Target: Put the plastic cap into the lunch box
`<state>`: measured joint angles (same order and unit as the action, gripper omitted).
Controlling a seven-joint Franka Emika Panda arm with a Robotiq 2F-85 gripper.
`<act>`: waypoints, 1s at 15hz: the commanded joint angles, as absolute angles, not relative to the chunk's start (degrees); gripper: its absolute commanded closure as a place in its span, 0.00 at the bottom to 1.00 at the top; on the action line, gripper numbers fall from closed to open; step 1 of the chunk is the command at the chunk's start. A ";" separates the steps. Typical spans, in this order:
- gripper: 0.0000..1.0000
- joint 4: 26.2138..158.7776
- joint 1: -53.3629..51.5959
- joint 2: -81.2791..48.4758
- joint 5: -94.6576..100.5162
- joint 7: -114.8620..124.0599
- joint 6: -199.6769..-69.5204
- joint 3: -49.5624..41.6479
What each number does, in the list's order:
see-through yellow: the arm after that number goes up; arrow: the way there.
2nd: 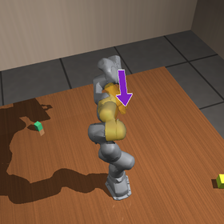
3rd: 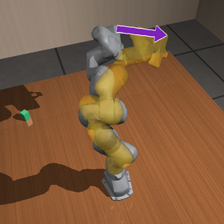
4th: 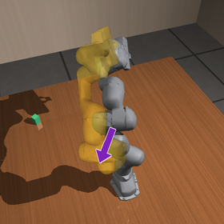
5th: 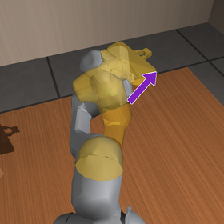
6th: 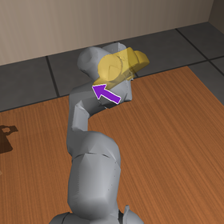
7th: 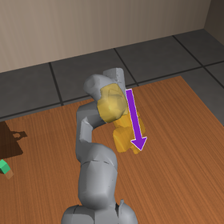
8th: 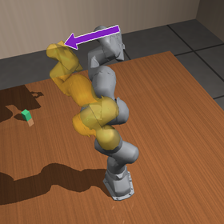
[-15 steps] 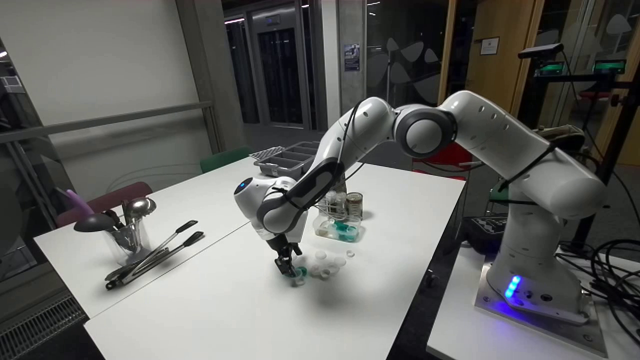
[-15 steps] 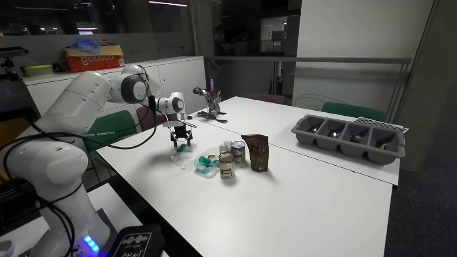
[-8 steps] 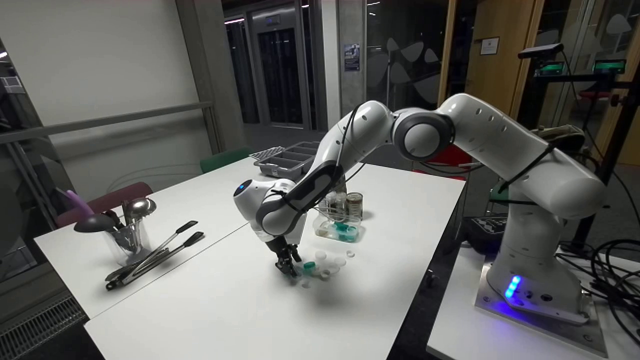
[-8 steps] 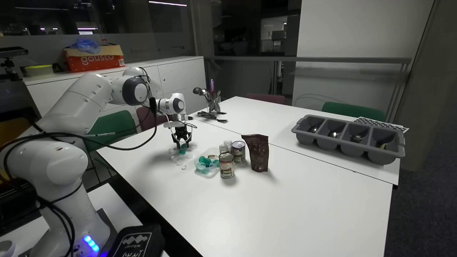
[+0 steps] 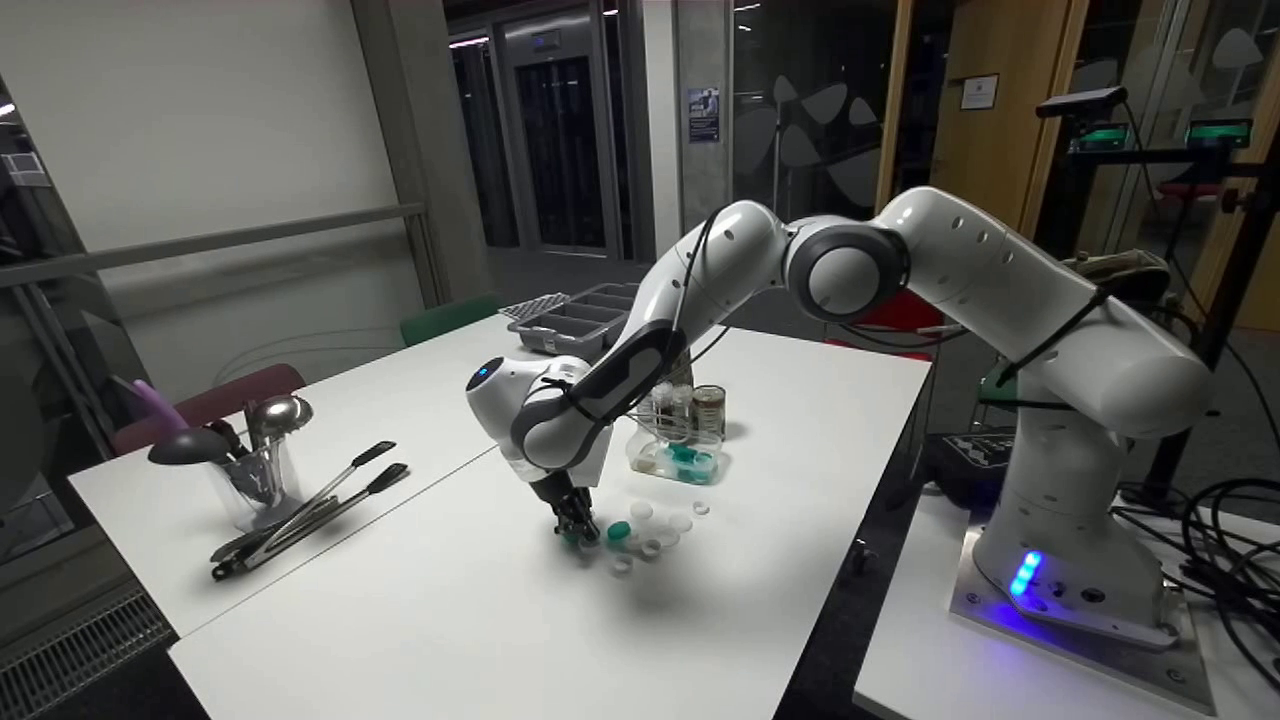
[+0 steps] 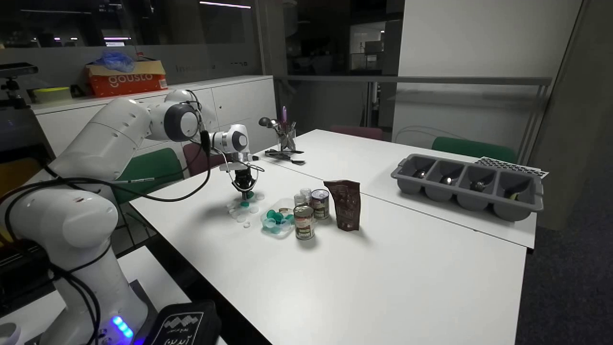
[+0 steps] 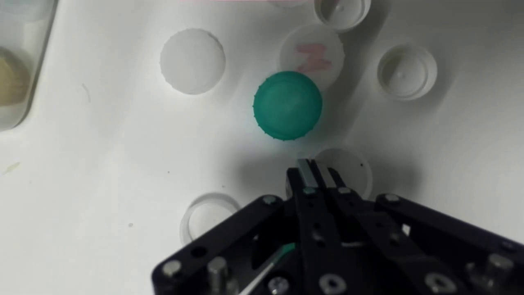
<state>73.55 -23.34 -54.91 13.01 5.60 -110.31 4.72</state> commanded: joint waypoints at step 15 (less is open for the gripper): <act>0.99 101.18 -20.89 -35.11 10.06 20.45 -123.99 4.29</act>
<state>90.17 -22.63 -43.05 12.20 16.76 -118.46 4.39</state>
